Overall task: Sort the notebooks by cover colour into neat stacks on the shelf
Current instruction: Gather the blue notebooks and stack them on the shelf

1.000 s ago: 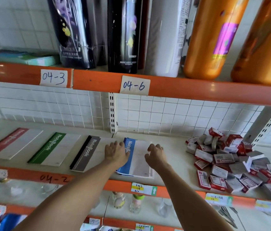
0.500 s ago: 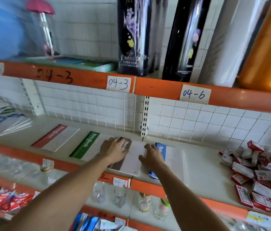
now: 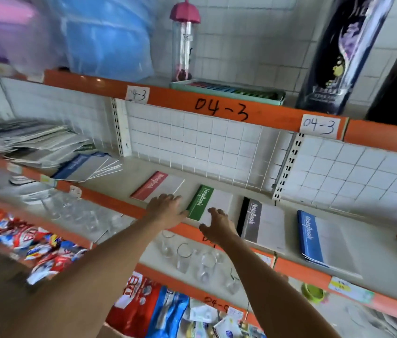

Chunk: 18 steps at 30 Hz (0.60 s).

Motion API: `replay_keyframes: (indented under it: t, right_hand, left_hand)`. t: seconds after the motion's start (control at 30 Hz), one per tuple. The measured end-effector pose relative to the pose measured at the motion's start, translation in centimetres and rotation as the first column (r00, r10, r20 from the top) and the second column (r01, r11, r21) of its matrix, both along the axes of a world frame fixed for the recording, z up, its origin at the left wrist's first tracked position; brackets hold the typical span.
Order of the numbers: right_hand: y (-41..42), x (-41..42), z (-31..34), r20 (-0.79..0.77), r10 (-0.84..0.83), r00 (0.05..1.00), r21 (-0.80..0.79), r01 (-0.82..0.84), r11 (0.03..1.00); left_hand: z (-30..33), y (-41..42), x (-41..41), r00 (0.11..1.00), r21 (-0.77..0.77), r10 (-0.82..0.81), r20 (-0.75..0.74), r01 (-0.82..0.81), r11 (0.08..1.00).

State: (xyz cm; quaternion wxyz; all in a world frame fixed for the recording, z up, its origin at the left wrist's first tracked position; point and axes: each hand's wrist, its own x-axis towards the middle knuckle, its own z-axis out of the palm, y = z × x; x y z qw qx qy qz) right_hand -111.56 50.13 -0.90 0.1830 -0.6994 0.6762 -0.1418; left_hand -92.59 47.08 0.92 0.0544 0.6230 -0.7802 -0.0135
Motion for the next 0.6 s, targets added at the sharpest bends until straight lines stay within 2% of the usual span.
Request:
replay_keyframes:
  t: [0.33, 0.6]
  right_hand:
    - [-1.2, 13.2, 0.0, 0.053, 0.050, 0.997, -0.007, -0.049, 0.999]
    - [-6.2, 21.8, -0.2, 0.056, 0.120, 0.991, 0.008, -0.120, 0.993]
  left_hand:
    - [-0.3, 0.3, 14.1, 0.994, 0.051, 0.100, -0.043, -0.098, 0.994]
    - [-1.1, -3.0, 22.4, 0.981, 0.076, 0.188, -0.038, -0.185, 0.980]
